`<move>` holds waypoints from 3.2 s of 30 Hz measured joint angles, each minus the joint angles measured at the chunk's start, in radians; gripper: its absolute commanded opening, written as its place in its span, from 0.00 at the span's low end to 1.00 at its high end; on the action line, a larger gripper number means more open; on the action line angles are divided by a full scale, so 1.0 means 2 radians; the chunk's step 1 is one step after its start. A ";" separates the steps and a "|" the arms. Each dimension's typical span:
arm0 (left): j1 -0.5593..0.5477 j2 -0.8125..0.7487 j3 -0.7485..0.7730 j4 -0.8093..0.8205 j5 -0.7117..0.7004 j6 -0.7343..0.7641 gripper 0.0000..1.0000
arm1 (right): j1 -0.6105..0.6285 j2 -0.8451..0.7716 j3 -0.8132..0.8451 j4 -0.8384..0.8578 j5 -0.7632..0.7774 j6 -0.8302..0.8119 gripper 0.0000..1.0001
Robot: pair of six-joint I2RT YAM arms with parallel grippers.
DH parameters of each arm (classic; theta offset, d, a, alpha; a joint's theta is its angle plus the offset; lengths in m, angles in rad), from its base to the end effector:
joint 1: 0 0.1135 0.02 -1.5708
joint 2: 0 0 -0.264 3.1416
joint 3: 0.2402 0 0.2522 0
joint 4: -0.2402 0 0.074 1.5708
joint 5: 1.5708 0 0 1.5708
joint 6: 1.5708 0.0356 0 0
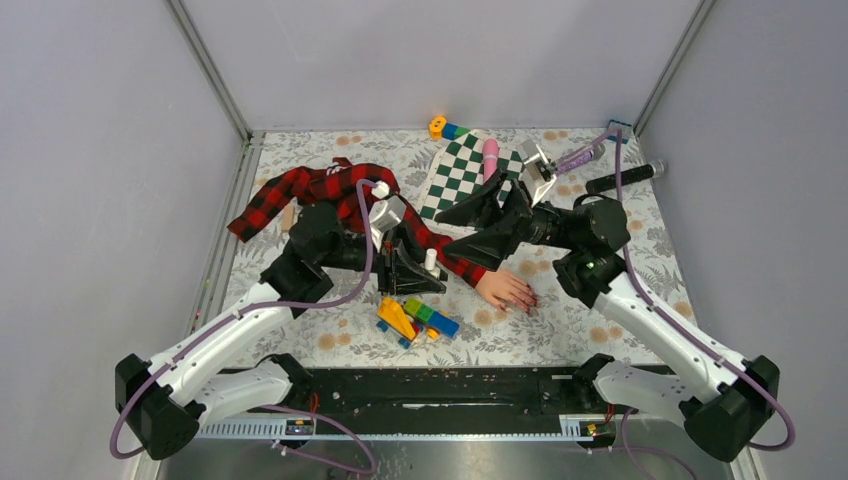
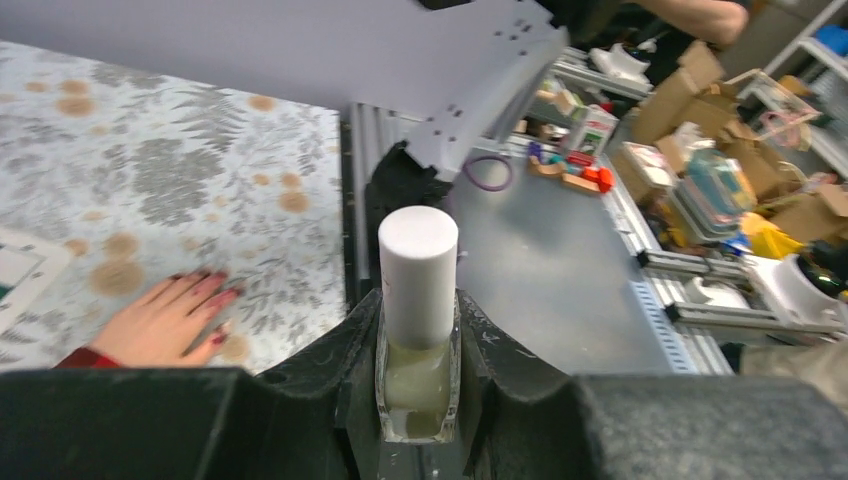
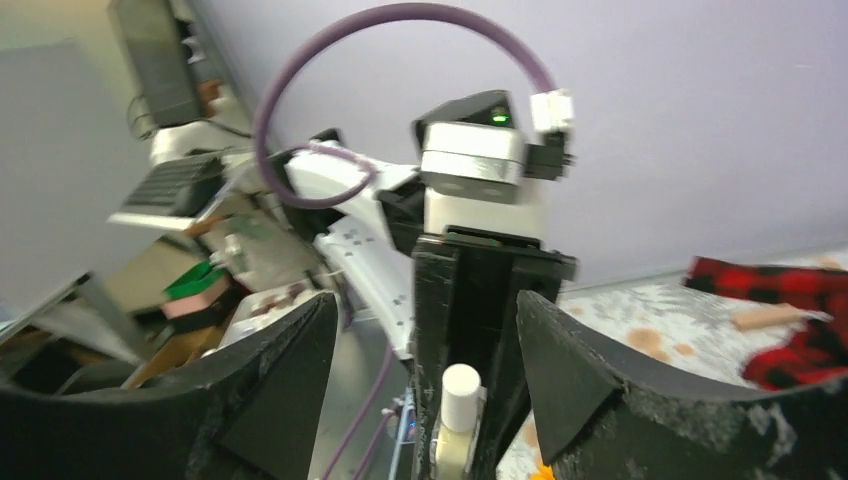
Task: Paint the nails
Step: Screw the nail polish bottle.
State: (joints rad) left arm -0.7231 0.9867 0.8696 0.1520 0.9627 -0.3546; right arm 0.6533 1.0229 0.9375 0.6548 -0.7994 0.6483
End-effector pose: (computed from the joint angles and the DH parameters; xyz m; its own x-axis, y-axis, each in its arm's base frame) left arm 0.1449 -0.1668 0.3680 -0.3203 0.0181 -0.9472 0.9403 -0.1153 -0.3201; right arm 0.1551 0.1509 0.4310 -0.2041 0.3739 -0.9047 -0.9785 -0.0491 0.2005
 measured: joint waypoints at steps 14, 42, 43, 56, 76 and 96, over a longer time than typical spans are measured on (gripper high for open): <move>0.000 0.015 0.000 0.079 0.083 -0.067 0.00 | 0.033 0.107 0.008 0.204 -0.132 0.153 0.50; 0.000 0.010 0.000 0.071 0.083 -0.068 0.00 | 0.041 0.135 0.024 0.229 -0.150 0.176 0.57; 0.000 0.010 0.000 0.072 0.083 -0.068 0.00 | 0.041 0.138 0.024 0.228 -0.150 0.176 0.57; 0.003 -0.001 0.000 0.074 0.076 -0.060 0.00 | 0.043 0.147 0.024 0.226 -0.153 0.178 0.33; 0.034 -0.027 -0.001 -0.022 0.000 -0.027 0.00 | 0.043 0.129 0.027 0.064 -0.086 0.058 0.00; 0.055 -0.048 -0.047 -0.207 -0.363 0.034 0.00 | 0.097 0.253 0.155 -0.292 0.211 0.004 0.00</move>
State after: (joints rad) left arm -0.6140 0.8913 0.7746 -0.2623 0.2359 -0.2871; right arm 0.8467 1.5295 1.2472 0.0715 -0.3767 0.6567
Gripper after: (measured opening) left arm 0.261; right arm 0.279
